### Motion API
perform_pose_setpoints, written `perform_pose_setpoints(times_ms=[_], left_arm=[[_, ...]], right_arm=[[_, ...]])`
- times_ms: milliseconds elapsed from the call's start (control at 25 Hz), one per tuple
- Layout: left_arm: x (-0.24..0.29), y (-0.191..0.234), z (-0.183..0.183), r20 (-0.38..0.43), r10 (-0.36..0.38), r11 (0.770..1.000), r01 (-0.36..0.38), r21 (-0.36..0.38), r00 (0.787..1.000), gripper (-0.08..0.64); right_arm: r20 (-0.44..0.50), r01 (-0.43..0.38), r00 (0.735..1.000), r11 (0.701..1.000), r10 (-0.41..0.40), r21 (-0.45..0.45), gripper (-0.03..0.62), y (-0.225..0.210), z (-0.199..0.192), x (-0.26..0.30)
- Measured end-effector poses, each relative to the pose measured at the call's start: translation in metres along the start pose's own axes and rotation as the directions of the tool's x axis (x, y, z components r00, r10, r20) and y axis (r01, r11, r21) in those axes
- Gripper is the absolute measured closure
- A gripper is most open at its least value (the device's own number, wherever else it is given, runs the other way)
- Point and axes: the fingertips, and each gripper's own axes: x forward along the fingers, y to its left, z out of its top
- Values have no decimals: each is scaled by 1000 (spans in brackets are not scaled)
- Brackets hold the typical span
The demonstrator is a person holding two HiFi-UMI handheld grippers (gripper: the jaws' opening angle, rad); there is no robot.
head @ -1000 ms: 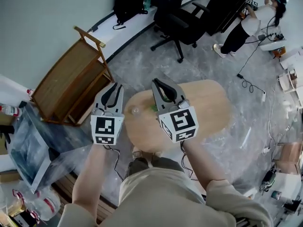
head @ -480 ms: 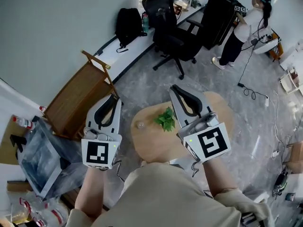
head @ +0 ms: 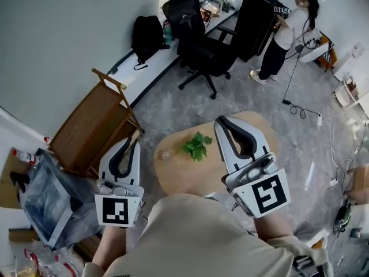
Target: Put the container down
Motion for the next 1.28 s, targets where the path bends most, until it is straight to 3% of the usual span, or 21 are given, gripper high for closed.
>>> perform_pose_setpoints(times_ms=[160,360,560,1280], left_arm=[[0,-15,-12,-33,-20,1000,20,-5,999,543],[-3,-30,-22,-60,-18,1000,17,-2,998,545],[-1,-42,-10,-31,-34,999,34,-8,999,549],[-18,-52,2,-46,3,1000,-3,-2,999,549]], right_arm=[[30,5,1000,999,-7,49,588,-2,-8,-17],[-73,-55,996,996,60,72,594,12,-42,-24],[-113,-96,989,995,100,41,597,22,-60,-19],[-107,-119,987,993,120,24,595,15,-61,-29]])
